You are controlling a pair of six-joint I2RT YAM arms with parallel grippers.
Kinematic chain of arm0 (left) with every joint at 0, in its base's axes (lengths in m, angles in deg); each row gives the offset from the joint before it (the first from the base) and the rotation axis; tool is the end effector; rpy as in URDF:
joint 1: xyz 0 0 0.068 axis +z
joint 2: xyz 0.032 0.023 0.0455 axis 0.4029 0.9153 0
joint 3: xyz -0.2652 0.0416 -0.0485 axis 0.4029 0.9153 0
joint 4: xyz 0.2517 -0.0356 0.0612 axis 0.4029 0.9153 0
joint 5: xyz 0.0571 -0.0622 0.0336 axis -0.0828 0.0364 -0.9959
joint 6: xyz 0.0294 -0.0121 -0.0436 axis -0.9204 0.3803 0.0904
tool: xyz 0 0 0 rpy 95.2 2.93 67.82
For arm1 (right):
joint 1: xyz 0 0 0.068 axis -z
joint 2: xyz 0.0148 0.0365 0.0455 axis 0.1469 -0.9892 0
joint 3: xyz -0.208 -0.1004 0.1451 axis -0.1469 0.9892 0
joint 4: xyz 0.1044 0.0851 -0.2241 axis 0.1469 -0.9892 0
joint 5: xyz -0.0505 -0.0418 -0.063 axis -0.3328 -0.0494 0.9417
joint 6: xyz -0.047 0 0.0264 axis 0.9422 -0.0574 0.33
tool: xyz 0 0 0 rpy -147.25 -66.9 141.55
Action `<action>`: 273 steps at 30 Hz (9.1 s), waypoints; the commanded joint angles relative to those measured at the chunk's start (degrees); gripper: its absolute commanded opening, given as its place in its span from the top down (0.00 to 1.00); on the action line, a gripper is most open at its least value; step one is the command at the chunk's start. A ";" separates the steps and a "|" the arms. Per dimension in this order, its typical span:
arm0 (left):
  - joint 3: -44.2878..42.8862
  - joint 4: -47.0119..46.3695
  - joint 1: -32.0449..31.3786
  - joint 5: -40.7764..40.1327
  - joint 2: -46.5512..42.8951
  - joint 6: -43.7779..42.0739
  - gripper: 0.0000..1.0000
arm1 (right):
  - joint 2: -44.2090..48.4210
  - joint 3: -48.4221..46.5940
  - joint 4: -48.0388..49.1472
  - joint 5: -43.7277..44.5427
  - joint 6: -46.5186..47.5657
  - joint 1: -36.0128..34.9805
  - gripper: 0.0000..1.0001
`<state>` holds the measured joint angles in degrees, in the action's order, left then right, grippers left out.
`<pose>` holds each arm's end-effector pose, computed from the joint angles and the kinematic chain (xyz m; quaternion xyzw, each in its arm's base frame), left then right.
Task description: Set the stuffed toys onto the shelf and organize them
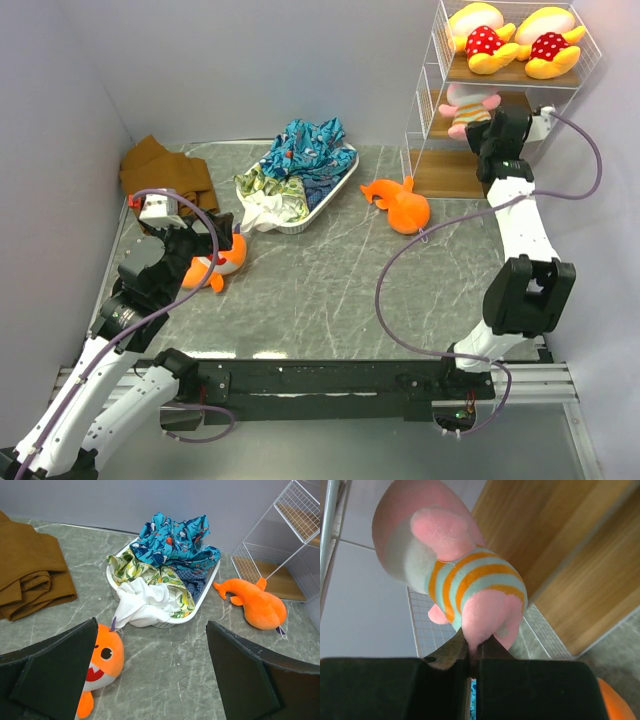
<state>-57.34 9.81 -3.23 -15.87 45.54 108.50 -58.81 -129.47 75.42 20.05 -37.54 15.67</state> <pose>0.1282 -0.0535 0.3686 -0.0684 0.7225 -0.1805 0.6639 0.3818 -0.0538 0.3853 0.4443 0.6514 0.1901 0.5849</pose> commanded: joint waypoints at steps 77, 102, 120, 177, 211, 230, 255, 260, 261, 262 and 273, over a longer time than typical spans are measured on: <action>0.20 -2.72 -0.26 2.14 1.07 -1.70 0.04 | -7.86 -10.82 3.13 -12.93 0.03 3.41 0.51; -3.03 4.90 -0.09 -17.80 7.83 15.95 0.04 | 7.95 2.35 -2.05 -19.08 1.79 4.03 0.27; -11.47 33.39 38.31 -18.25 30.77 49.88 0.03 | 26.85 20.56 -2.58 -26.11 17.79 -16.27 0.26; 7.22 -42.51 43.53 61.02 4.86 38.91 0.99 | 26.42 15.11 1.12 -40.04 12.12 -32.00 0.28; 11.63 -49.93 24.43 67.62 11.01 33.02 0.50 | 7.69 -0.62 0.06 -16.72 27.25 -58.82 0.97; 0.11 -7.65 24.52 21.95 2.84 7.90 0.04 | 20.62 27.21 -15.07 5.59 79.11 -66.10 0.88; 3.01 -6.41 24.35 13.65 -3.32 7.53 0.04 | 20.43 38.32 -18.31 0.09 86.01 -74.37 0.45; 3.10 -6.15 24.35 13.56 -3.32 7.62 0.04 | 25.26 32.96 -20.34 -4.40 76.16 -74.46 0.34; 3.01 -6.15 24.35 13.48 -3.32 7.62 0.04 | 25.62 32.43 -19.99 -3.53 72.05 -74.46 0.34; 3.10 -6.15 24.35 13.48 -3.32 7.62 0.04 | 25.97 31.21 -19.81 -3.18 69.92 -74.46 0.34; 3.19 -6.06 24.35 13.04 -3.58 7.44 0.04 | 18.68 19.05 -28.08 4.83 19.05 -74.37 0.34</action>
<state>-53.89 4.37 21.30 -2.05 42.55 116.54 -38.12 -108.01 51.15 22.17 7.86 -58.42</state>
